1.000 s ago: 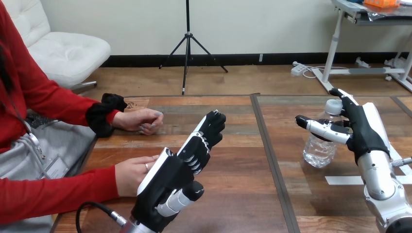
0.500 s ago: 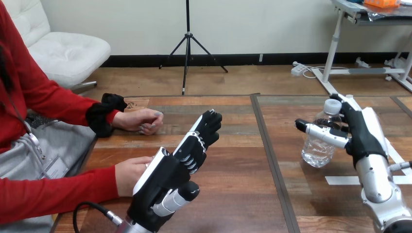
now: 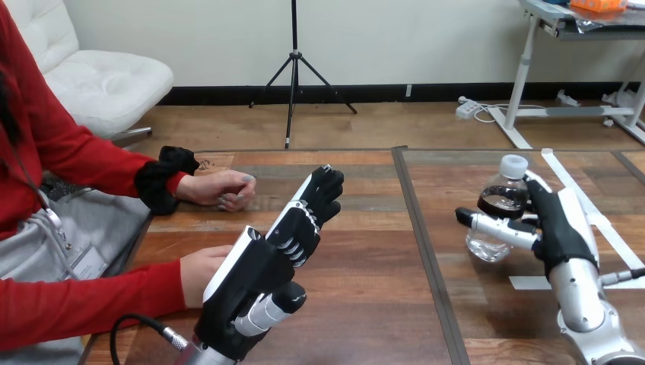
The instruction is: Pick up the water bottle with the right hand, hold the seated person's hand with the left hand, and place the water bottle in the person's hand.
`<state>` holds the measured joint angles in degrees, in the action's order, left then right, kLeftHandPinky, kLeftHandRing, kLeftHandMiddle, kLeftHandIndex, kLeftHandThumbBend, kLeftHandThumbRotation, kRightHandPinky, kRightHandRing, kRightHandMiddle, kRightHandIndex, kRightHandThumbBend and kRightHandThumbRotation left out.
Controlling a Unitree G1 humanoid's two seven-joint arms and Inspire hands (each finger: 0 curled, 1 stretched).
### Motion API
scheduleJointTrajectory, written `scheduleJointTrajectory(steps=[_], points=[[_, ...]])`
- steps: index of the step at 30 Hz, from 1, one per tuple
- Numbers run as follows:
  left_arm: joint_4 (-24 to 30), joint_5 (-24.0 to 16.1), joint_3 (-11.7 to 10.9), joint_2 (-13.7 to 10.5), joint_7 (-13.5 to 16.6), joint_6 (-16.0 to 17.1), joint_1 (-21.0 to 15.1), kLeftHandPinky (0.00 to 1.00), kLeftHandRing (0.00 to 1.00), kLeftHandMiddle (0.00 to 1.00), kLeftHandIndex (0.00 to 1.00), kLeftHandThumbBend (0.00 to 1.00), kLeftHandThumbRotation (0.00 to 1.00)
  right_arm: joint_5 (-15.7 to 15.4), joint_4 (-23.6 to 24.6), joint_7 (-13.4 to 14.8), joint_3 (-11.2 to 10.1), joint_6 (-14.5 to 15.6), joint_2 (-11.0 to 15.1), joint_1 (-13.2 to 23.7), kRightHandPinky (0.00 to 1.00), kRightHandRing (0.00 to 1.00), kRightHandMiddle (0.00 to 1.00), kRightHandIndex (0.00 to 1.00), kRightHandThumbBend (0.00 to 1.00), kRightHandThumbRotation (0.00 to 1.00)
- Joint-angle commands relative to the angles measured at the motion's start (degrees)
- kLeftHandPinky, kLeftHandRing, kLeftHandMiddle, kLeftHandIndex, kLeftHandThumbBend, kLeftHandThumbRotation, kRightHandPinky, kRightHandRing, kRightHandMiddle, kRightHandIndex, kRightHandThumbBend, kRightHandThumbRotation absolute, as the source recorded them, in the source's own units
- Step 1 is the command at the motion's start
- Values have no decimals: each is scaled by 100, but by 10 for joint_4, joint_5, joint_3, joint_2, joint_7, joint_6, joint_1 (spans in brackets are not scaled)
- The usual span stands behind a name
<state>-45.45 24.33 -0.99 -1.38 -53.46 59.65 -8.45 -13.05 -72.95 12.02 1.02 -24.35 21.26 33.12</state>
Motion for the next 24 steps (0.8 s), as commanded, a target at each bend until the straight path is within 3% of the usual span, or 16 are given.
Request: scheduleJointTrajectory(steps=[1,11,24], points=[[30,10,-7,-5,-4,-1,-11,97,100,100,100,100,80,13,-1,-3,-11,9,-15,14,74,83,84,91,100,39],[44,15,-8,-11,-9,-19,-3,97,100,100,100,100,80,20,-7,-6,-18,6,-23,8,75,83,84,91,100,37],[55,12,-8,-16,-8,-18,1,98,100,100,100,100,79,19,-10,-3,-18,15,-33,6,75,83,84,92,100,39]])
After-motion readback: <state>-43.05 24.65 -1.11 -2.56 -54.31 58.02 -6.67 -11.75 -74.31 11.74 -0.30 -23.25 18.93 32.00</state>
